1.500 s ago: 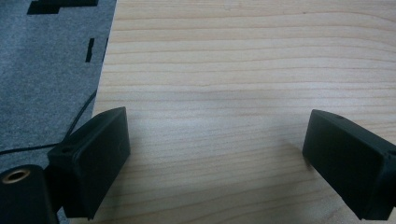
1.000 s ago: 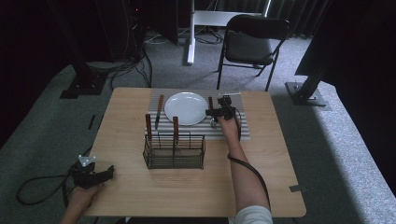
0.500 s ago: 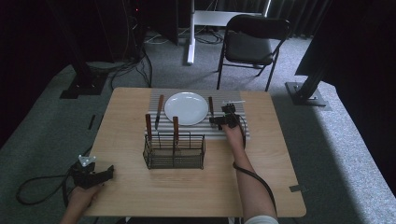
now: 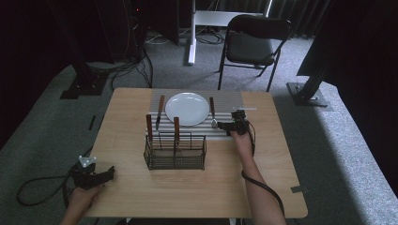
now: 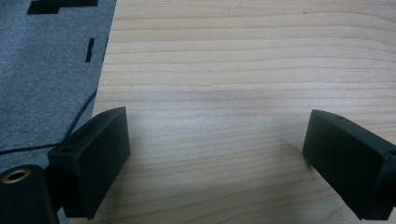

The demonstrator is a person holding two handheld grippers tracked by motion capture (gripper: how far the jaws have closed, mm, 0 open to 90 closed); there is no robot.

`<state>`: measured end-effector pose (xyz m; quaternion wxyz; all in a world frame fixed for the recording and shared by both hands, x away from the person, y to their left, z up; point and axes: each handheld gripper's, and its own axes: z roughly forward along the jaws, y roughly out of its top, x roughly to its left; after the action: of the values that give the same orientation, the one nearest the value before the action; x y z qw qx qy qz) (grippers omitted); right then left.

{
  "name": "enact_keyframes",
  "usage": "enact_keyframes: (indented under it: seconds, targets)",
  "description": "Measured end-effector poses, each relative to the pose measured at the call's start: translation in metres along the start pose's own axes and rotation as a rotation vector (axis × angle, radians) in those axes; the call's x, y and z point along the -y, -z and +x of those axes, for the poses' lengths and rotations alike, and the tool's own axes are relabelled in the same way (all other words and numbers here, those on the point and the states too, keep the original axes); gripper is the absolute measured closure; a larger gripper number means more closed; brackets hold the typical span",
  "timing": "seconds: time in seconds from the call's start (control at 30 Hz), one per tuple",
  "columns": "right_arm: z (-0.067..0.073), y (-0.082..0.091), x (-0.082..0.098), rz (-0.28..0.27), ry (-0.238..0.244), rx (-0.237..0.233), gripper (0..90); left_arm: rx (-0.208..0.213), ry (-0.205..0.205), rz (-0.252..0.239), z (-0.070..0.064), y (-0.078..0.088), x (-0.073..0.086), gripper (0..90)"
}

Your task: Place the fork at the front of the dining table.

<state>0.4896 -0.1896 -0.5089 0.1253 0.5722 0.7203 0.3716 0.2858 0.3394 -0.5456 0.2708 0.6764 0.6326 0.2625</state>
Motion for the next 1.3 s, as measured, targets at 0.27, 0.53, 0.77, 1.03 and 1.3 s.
enact_keyframes:
  seconds: [0.27,0.53,0.77,1.03,1.3]
  targets:
    - [-0.004,0.010,0.011,-0.009,0.002,0.001,14.3,0.000,0.000,0.000,0.000,0.000,0.000,7.4]
    - [-0.008,0.024,0.026,-0.015,0.020,-0.005,14.3,0.000,0.000,0.000,0.000,0.000,0.000,7.4]
    - [-0.011,0.037,0.042,-0.034,0.029,-0.010,14.3,0.000,0.001,0.000,0.000,0.000,0.000,7.4]
    - [-0.016,0.055,0.067,-0.050,0.048,-0.008,14.2,0.000,0.000,0.000,0.000,0.000,0.000,7.4]
    - [-0.020,0.068,0.088,-0.049,0.057,-0.006,14.2,0.000,-0.001,0.000,0.000,0.000,0.000,7.4]
